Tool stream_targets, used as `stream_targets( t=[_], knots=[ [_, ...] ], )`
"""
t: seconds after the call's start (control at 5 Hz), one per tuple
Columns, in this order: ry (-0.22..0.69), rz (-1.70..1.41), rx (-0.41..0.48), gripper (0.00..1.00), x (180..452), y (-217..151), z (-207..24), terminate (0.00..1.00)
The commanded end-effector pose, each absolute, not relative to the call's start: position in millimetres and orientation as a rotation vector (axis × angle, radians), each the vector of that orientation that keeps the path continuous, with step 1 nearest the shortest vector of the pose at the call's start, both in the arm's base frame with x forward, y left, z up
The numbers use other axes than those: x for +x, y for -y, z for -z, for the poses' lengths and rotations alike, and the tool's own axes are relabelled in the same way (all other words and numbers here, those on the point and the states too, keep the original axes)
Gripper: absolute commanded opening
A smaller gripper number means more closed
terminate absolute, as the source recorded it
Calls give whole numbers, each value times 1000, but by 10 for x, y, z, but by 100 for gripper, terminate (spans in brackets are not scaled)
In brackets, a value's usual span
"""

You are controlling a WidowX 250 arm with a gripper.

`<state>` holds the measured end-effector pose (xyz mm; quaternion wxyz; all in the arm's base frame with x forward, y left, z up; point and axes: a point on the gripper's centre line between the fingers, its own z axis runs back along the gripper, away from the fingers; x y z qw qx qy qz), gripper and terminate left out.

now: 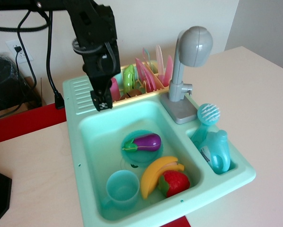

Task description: Put eggplant on plate

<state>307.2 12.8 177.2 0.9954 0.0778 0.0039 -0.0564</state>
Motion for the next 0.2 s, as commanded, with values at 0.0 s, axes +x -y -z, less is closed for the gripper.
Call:
stream_targets(
  t=[0.0],
  knots=[
    [4, 60, 185, 100, 2835, -411, -2198, 100]
  ],
)
